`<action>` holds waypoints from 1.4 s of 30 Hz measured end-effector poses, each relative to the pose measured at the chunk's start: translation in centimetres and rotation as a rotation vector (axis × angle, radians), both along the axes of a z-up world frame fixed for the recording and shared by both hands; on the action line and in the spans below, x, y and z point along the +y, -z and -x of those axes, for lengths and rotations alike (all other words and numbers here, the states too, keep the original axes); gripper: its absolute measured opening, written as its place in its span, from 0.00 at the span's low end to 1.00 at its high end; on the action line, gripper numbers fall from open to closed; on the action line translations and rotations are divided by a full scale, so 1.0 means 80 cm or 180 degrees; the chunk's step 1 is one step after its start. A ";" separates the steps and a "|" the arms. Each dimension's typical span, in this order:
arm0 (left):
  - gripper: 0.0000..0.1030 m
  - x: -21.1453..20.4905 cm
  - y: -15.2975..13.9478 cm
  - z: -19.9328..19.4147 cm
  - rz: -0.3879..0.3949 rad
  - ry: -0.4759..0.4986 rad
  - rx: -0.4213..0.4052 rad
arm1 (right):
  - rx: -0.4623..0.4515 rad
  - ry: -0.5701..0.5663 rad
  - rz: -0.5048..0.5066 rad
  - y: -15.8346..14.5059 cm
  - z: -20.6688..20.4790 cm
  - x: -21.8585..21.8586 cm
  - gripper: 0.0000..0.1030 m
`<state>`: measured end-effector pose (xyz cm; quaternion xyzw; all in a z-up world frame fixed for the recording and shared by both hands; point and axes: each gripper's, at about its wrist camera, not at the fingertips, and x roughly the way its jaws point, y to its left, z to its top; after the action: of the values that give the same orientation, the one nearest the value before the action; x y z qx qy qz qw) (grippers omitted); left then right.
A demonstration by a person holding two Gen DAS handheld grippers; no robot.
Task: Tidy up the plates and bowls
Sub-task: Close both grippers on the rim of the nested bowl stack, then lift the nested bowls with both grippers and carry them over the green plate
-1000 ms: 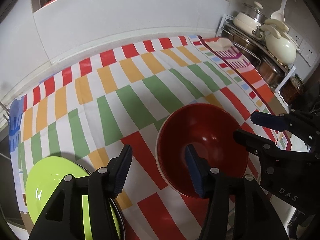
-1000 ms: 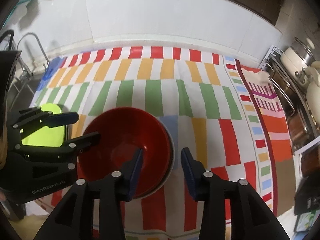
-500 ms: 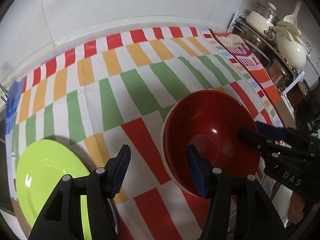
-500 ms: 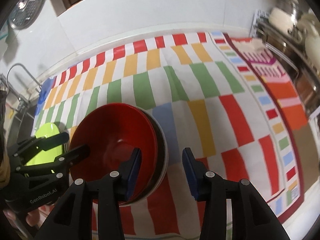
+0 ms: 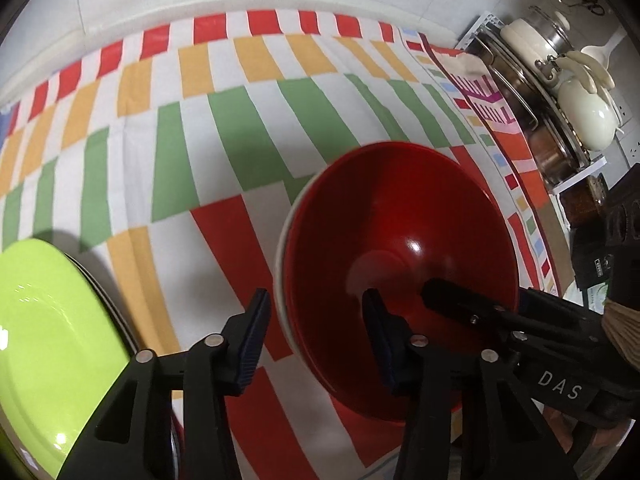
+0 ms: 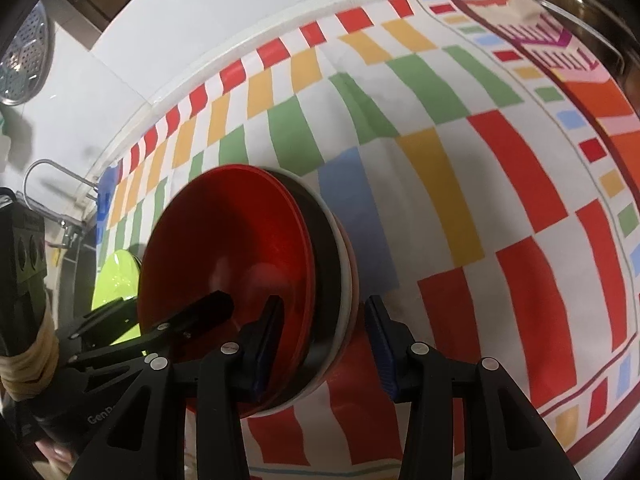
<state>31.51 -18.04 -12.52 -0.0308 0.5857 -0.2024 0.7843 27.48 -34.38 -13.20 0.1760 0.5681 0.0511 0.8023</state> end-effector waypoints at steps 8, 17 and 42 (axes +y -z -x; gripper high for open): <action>0.35 0.000 0.002 0.001 0.0024 -0.0057 0.0063 | 0.0128 0.0012 0.0062 0.005 -0.001 0.007 0.31; 0.35 0.004 -0.012 0.005 -0.0088 -0.0166 -0.0008 | 0.0154 0.0061 0.0023 -0.008 -0.004 0.008 0.27; 0.34 0.163 -0.058 0.065 -0.0067 -0.0785 -0.0238 | -0.0077 -0.0511 -0.0034 -0.061 0.009 0.152 0.27</action>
<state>26.31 -5.04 -7.84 -0.0868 0.5499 -0.0992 0.8247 26.80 -22.23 -8.33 0.1335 0.5703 0.1204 0.8015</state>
